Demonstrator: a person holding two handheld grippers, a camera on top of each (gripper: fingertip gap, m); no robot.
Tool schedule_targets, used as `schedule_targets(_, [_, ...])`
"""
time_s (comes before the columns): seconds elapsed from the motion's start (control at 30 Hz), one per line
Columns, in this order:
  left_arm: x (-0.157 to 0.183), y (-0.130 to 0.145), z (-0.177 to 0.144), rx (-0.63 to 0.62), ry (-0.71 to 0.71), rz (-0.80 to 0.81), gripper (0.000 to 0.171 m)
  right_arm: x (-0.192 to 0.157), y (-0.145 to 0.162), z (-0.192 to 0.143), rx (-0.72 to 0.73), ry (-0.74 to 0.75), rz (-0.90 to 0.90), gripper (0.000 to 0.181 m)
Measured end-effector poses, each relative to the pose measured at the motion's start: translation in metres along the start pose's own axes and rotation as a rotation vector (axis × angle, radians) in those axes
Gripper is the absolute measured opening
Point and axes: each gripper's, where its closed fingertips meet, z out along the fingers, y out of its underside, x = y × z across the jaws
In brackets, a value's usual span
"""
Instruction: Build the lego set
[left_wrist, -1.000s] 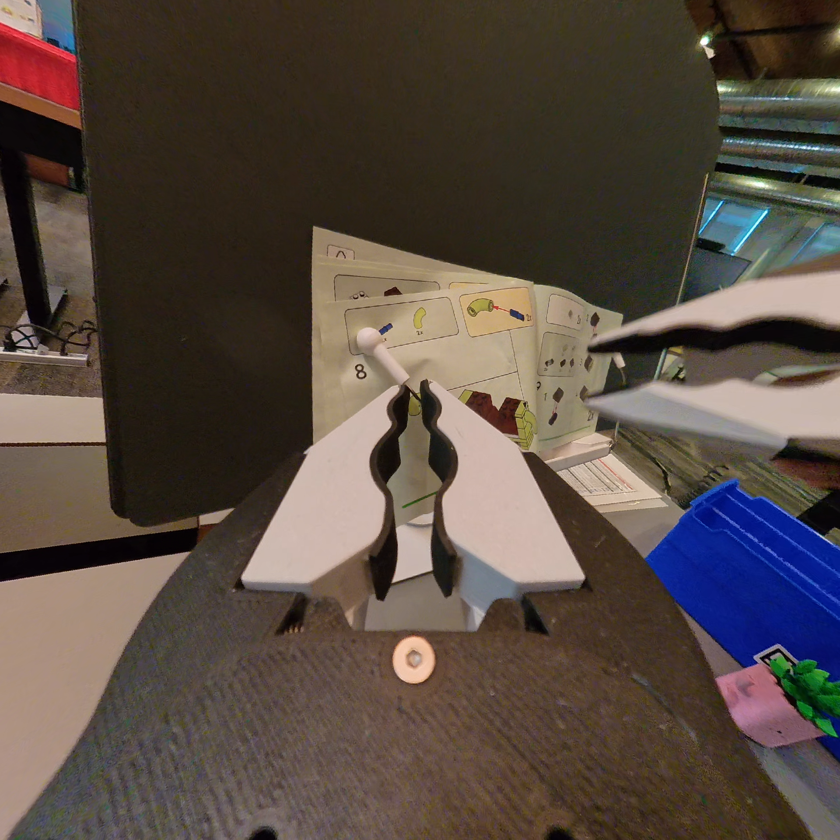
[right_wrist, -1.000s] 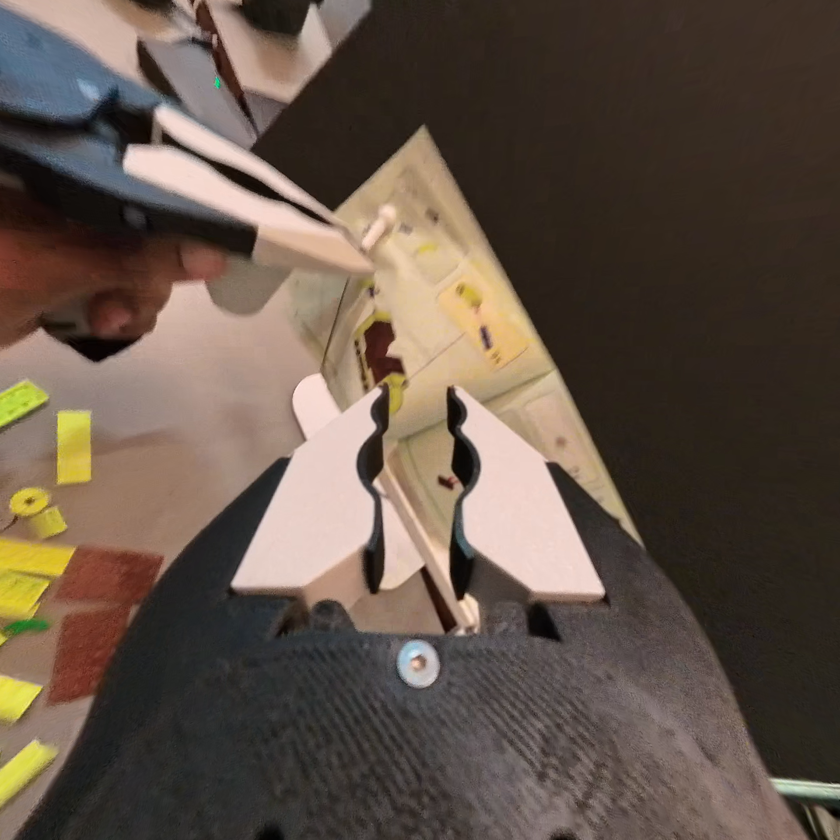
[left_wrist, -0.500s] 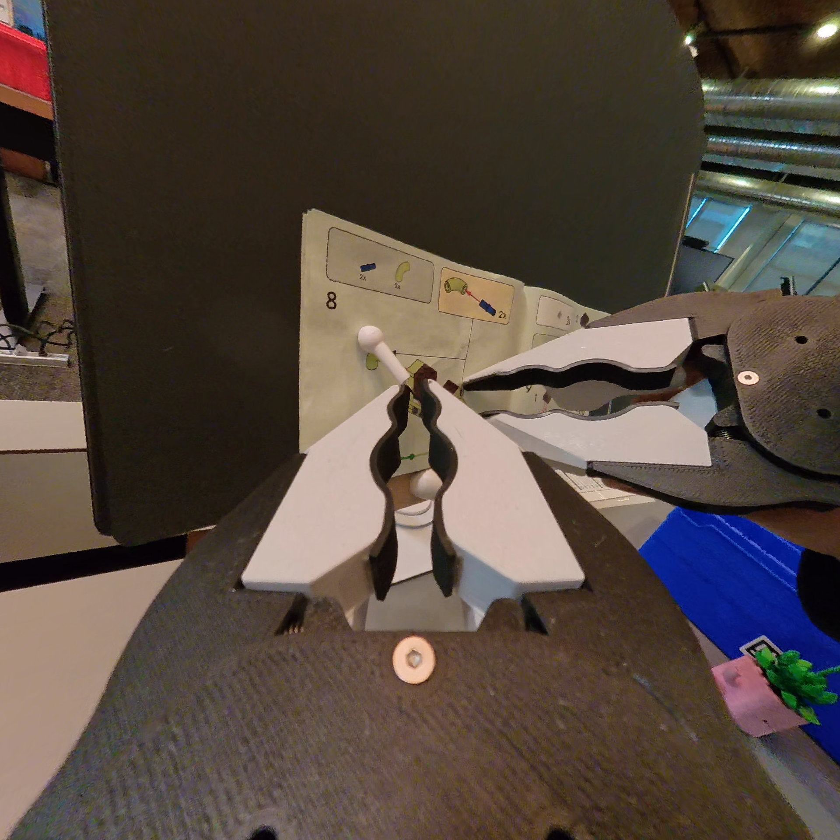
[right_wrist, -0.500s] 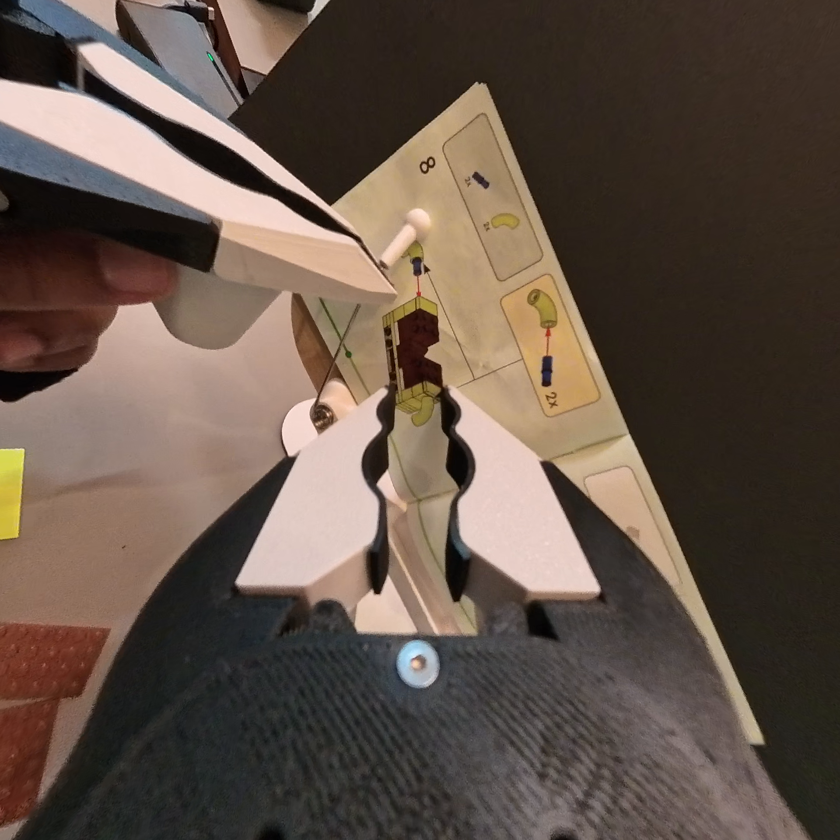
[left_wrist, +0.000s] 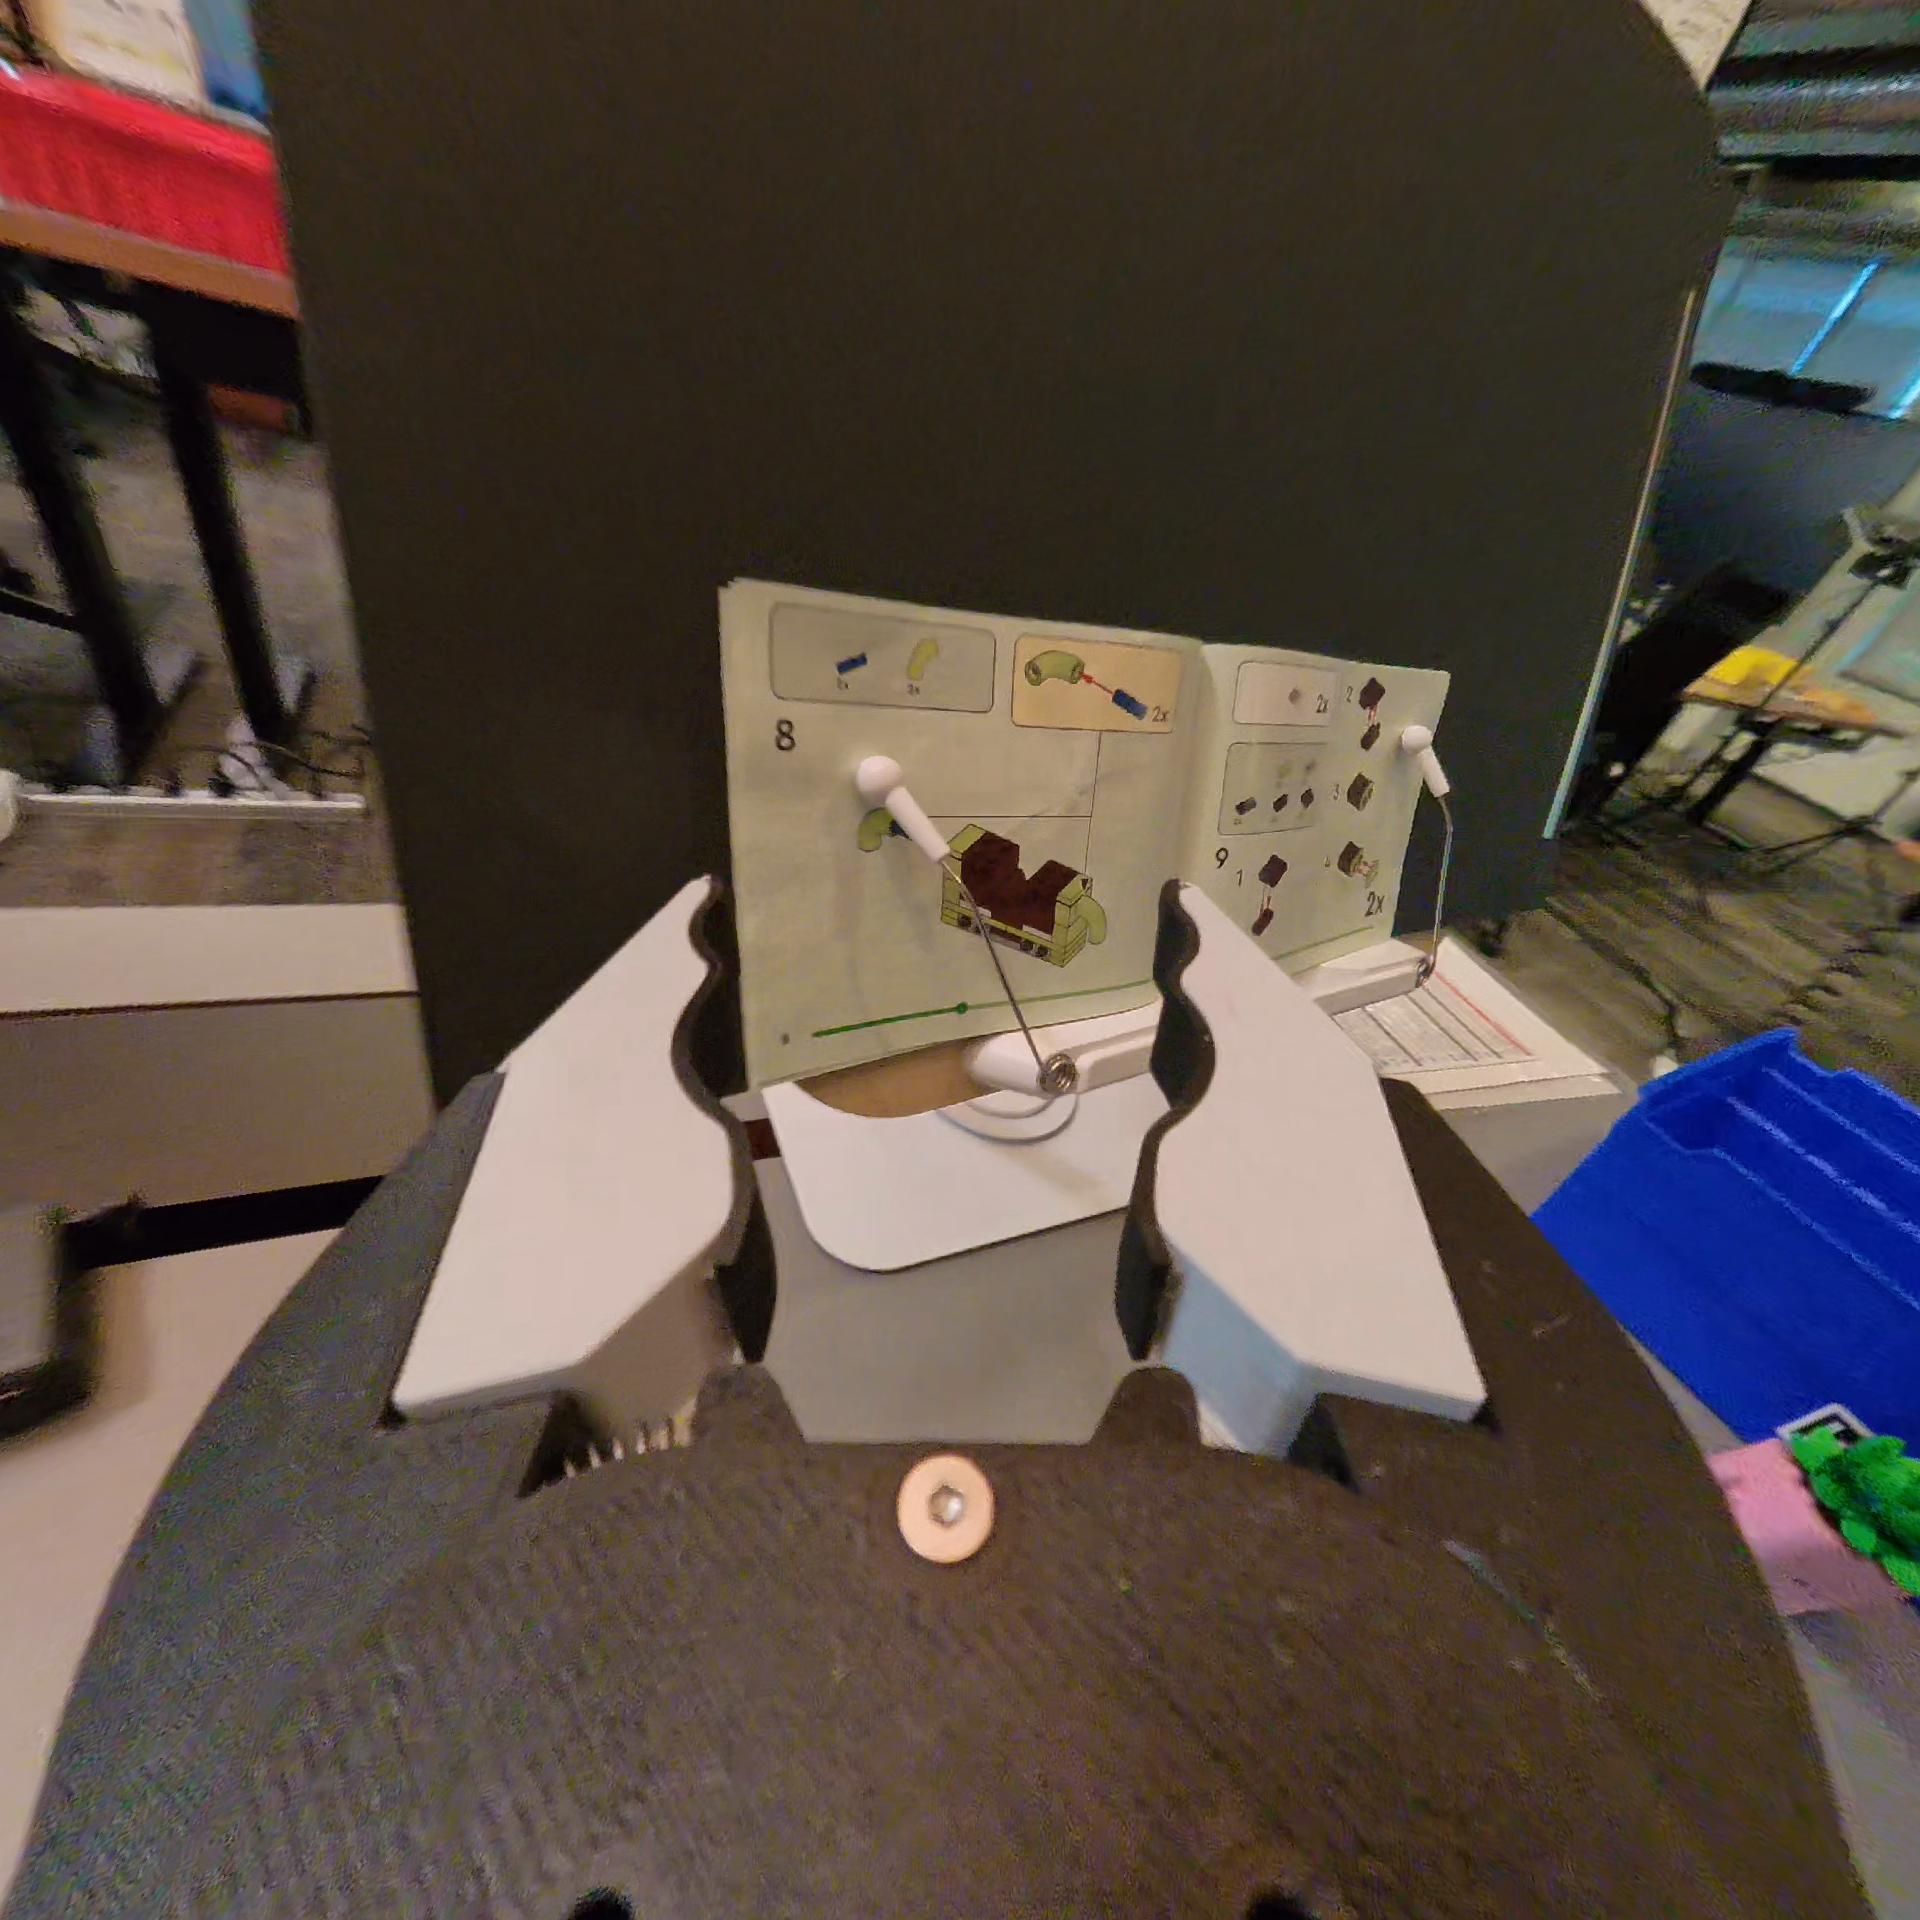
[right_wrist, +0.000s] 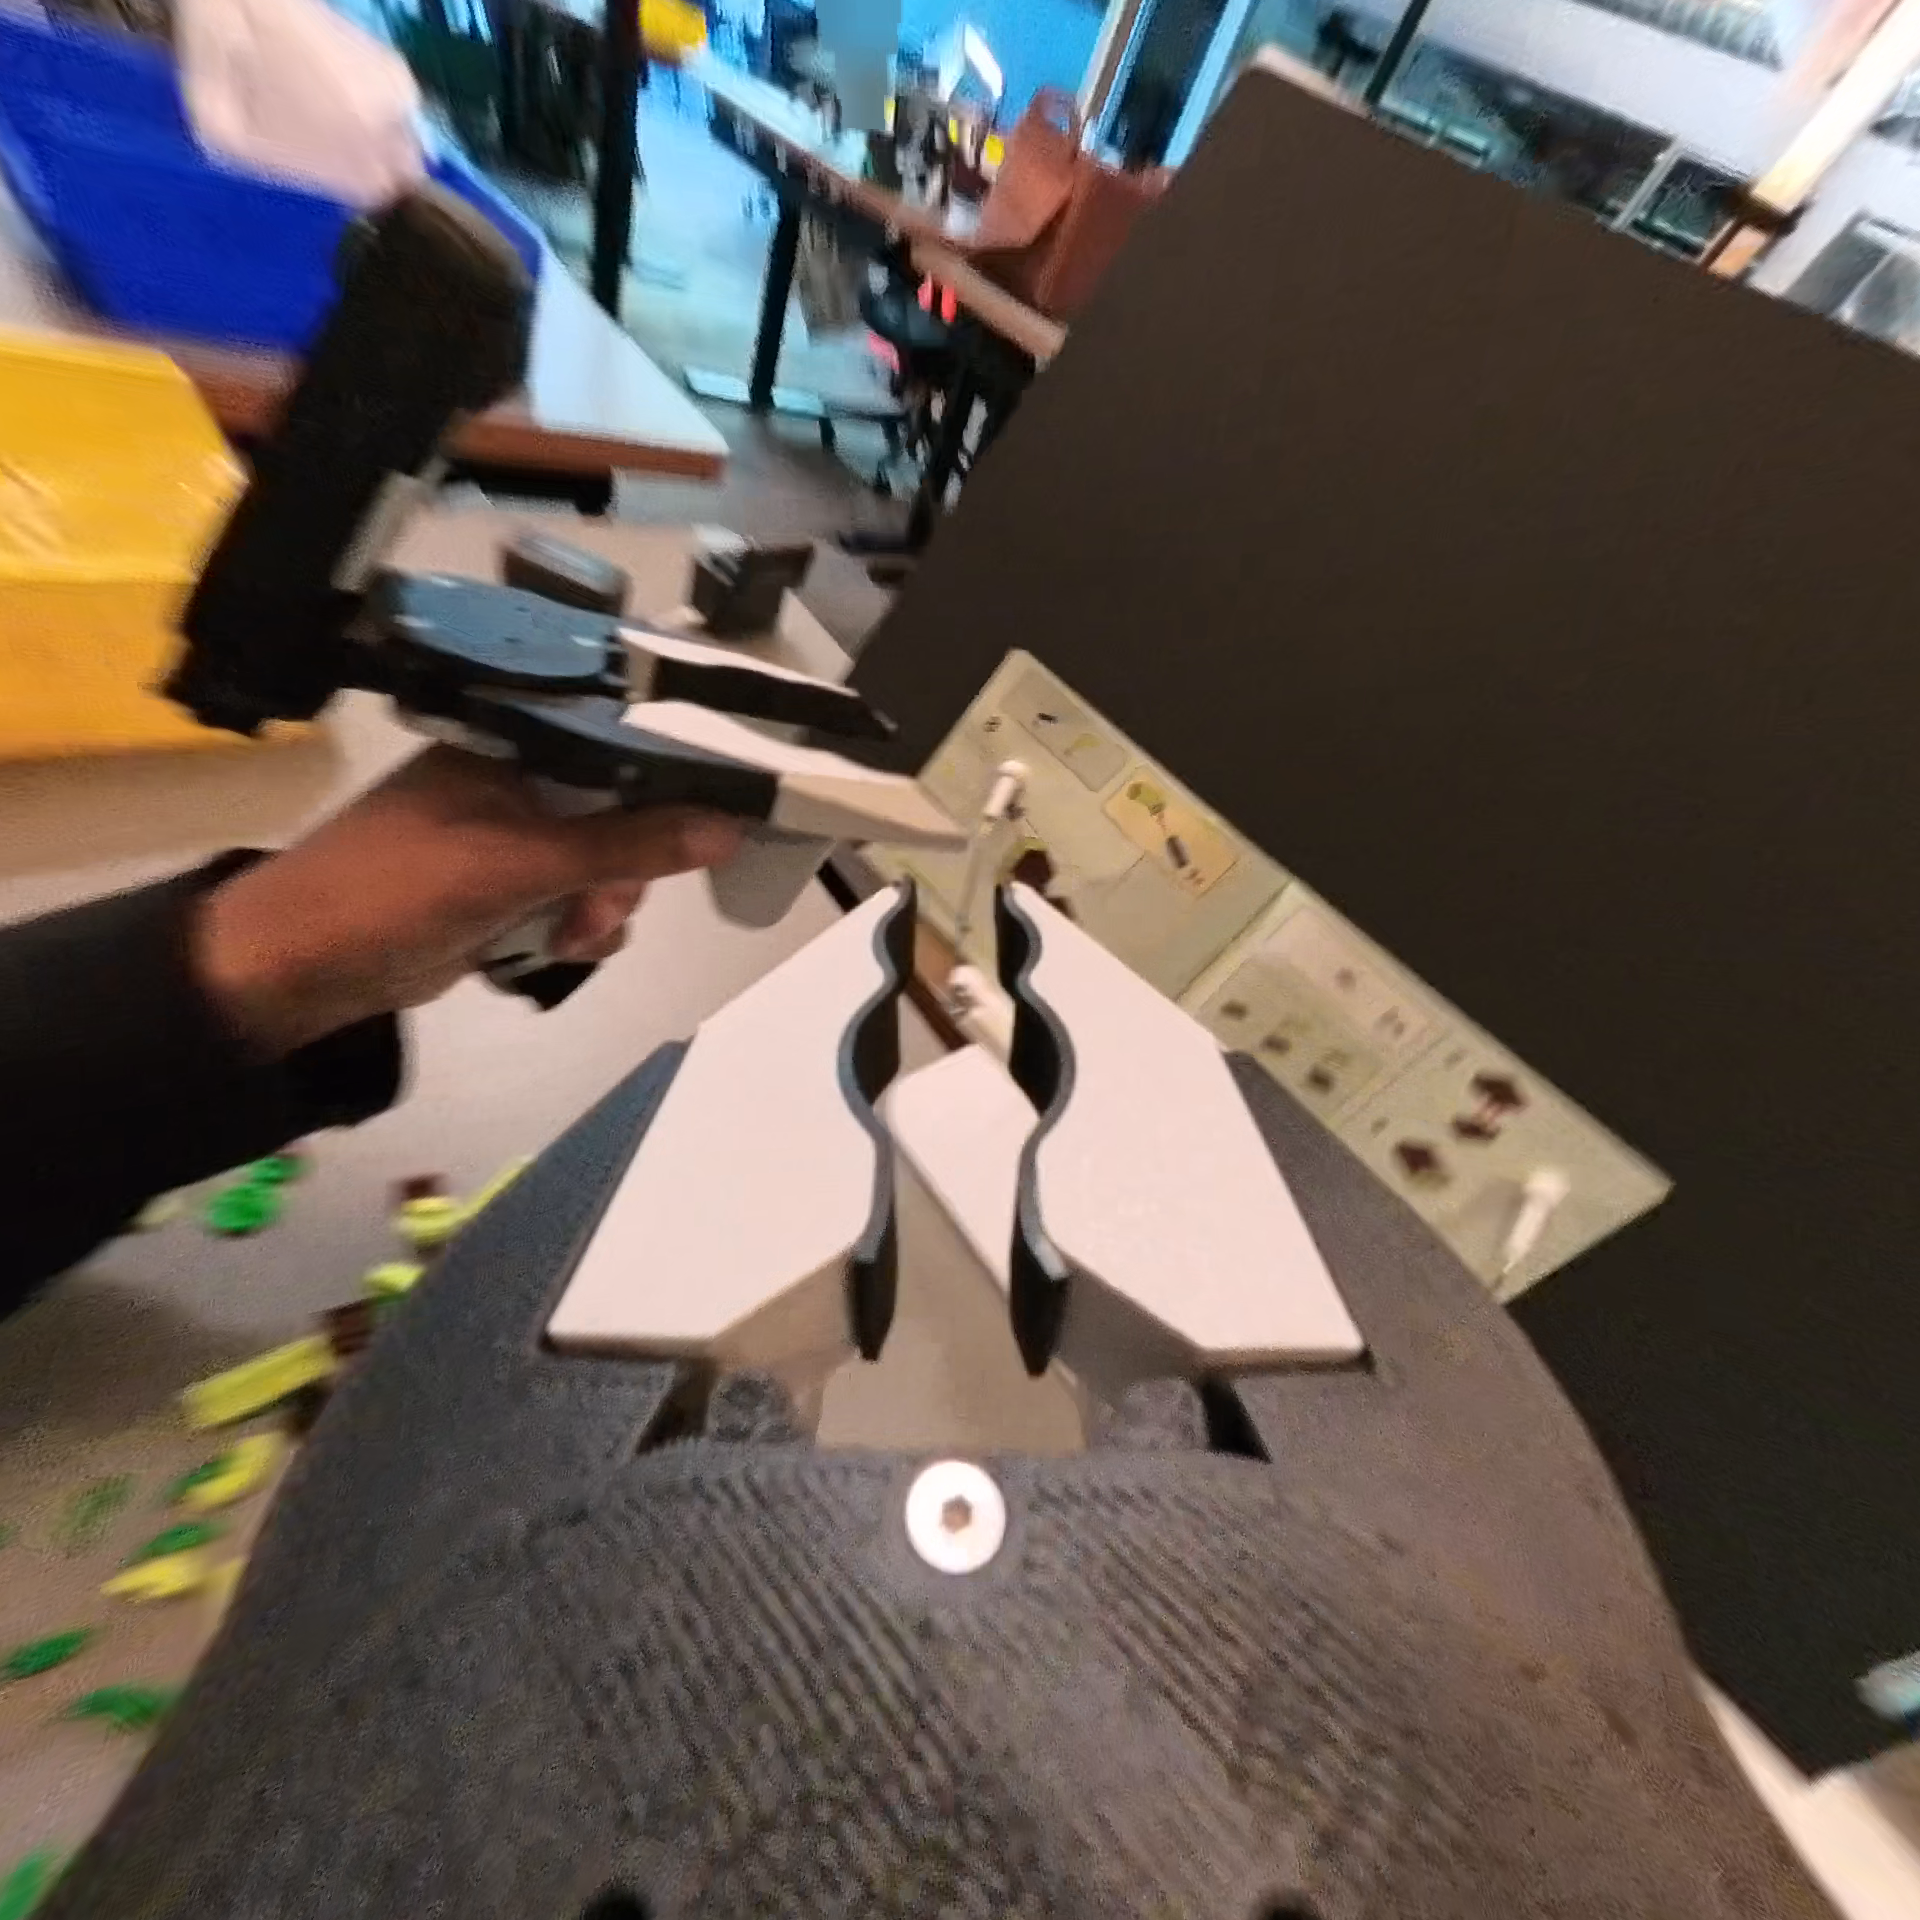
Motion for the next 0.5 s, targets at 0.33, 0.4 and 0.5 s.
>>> schedule_targets(0.33, [0.066,0.058,-0.109,-0.201,0.178,0.268,0.040,-0.117,0.120,-0.138,-0.021,-0.022,0.450,0.016])
schedule_targets(0.4, [0.074,0.098,-0.129,-0.309,0.224,0.310,0.020,-0.129,0.131,-0.153,-0.004,-0.004,0.514,0.016])
schedule_targets(0.5, [0.073,0.144,-0.151,-0.421,0.201,0.327,0.011,-0.144,0.130,-0.168,0.051,-0.026,0.615,0.016])
